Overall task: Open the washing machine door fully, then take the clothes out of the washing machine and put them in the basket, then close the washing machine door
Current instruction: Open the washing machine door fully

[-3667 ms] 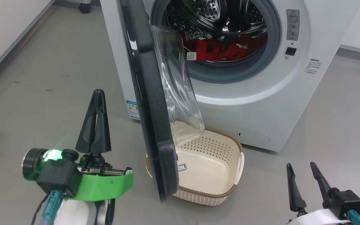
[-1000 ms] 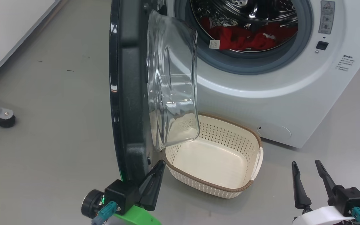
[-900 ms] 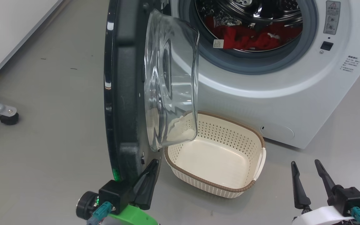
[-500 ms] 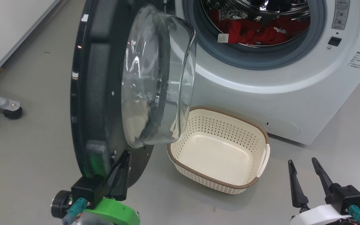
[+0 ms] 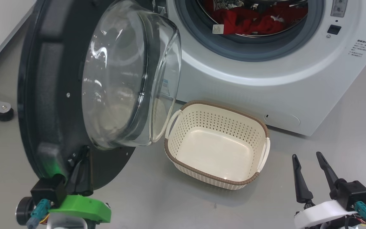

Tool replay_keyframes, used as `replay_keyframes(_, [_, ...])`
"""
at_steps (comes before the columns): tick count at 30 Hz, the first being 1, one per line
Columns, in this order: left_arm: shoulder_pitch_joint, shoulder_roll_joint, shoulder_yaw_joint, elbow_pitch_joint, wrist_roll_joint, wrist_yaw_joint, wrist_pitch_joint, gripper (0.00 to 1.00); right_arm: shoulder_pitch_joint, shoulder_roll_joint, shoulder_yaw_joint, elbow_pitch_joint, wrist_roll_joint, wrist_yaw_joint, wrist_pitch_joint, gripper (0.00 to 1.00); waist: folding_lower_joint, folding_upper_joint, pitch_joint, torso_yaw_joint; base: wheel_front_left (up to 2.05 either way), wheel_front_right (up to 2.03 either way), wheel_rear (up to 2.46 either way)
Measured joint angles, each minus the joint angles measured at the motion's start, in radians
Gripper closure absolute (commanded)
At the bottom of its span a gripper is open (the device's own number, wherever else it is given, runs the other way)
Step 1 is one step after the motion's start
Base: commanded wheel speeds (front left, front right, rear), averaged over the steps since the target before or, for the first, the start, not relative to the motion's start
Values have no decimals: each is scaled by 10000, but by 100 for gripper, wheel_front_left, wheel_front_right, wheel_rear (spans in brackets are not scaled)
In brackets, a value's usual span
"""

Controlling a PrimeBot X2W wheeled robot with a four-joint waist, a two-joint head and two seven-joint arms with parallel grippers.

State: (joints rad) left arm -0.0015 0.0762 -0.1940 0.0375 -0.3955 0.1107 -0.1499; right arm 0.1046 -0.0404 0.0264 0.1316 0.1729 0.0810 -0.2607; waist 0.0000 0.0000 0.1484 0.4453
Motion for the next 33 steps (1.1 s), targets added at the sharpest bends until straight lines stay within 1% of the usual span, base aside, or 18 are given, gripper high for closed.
replay_keyframes(11, [-544,-33,1384,926,-54,35,-364,100,-184,-52,-117,23,-88,69,0,0,0,0,313,-342,0,0,0])
replay_keyframes(22, [-1173,-169,2504,1799,-96,73,-639,100,-219,-148,-247,46,-115,127,0,0,0,0,434,-446,0,0,0])
replay_keyframes(26, [-1355,-150,2874,2161,-153,73,-673,100,-231,-159,-245,58,-178,146,0,0,0,0,435,-463,0,0,0])
replay_keyframes(33, [-1625,-98,3206,2635,-153,73,-750,100,-291,-159,-245,94,-205,150,0,0,0,0,445,-500,0,0,0])
